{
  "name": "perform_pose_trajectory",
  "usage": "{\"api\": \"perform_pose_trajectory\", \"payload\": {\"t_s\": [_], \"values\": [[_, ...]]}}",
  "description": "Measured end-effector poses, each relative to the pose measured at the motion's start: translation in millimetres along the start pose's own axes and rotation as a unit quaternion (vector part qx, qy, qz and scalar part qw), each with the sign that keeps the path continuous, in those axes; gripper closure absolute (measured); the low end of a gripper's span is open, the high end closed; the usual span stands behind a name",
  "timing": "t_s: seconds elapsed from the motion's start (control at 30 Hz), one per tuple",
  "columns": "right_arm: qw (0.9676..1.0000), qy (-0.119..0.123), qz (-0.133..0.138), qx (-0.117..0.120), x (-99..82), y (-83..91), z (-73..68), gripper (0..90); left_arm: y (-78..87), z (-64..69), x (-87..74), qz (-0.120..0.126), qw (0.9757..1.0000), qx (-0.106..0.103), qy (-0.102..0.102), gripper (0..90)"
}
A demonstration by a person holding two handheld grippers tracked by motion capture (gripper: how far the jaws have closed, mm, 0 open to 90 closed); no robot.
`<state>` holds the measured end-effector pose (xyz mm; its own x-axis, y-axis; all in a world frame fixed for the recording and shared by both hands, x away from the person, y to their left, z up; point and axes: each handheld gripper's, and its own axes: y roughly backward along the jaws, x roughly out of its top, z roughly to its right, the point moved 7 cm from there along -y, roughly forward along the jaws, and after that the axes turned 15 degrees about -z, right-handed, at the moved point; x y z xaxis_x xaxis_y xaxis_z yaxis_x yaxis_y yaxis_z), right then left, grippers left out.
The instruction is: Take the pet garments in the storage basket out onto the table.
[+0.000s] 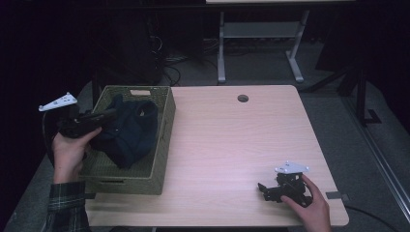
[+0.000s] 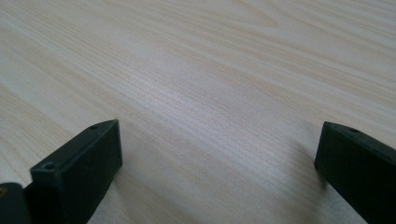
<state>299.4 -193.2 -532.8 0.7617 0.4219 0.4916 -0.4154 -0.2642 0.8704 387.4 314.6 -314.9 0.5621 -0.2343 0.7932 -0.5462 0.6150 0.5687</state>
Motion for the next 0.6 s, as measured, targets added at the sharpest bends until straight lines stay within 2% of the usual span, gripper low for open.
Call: {"api": "perform_pose_trajectory", "payload": {"t_s": [0.27, 0.47, 0.6], "values": [[1.0000, 0.000, 0.000, 0.000, 0.1, 0.0, 0.0, 0.4, 5.1, 15.3, 19.3, 0.027, 0.9993, -0.020, -0.014, 85.0], [1.0000, 0.000, 0.000, 0.001, 0.1, -0.1, 0.0, 0.4, 8.3, 32.1, 35.4, 0.051, 0.9973, -0.043, -0.031, 85.0], [1.0000, 0.000, 0.000, 0.000, 0.1, 0.0, 0.0, 0.5, 5.9, 40.0, 40.8, 0.055, 0.9963, -0.053, -0.039, 85.0]]}}
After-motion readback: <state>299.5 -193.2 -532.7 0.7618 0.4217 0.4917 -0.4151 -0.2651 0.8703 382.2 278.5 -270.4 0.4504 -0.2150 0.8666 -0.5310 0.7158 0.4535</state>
